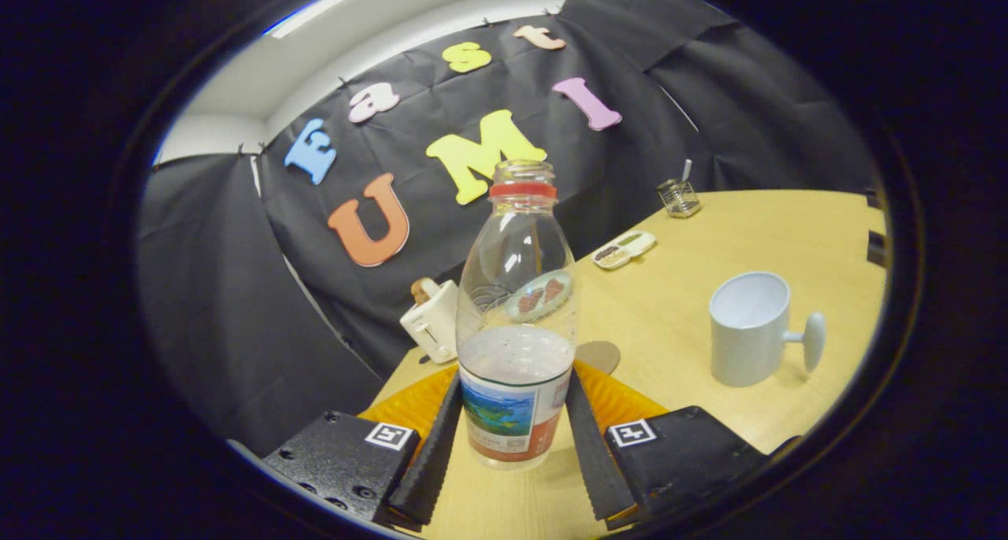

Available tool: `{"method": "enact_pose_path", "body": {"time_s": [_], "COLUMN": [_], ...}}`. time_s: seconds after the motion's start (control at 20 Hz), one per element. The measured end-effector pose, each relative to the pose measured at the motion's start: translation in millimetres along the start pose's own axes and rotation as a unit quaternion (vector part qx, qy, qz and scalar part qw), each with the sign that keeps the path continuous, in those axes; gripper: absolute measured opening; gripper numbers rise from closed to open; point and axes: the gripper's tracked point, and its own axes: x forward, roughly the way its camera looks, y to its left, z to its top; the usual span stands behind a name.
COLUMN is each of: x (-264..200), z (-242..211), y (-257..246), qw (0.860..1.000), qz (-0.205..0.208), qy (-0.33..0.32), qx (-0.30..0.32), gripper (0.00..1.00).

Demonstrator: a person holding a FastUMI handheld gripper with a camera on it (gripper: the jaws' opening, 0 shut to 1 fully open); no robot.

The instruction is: Take the bottle from table, then pour the juice into the cup, finally place the bottle on the coaster

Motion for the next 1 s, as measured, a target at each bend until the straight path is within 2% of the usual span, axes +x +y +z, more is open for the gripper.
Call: {"method": "enact_pose_path", "body": {"time_s": [0.35,0.65,1.0], "x": [9,9,16], "z": [7,8,12], "y": [-7,-5,-12], "qw": [0.989,0.963,0.937], "qz": [0.025,0.048,0.05], "qy": [-0.01,-0.011,-0.02], "qx": [0.143,0.263,0.346], "gripper": [0.75,0.75,0.75]}}
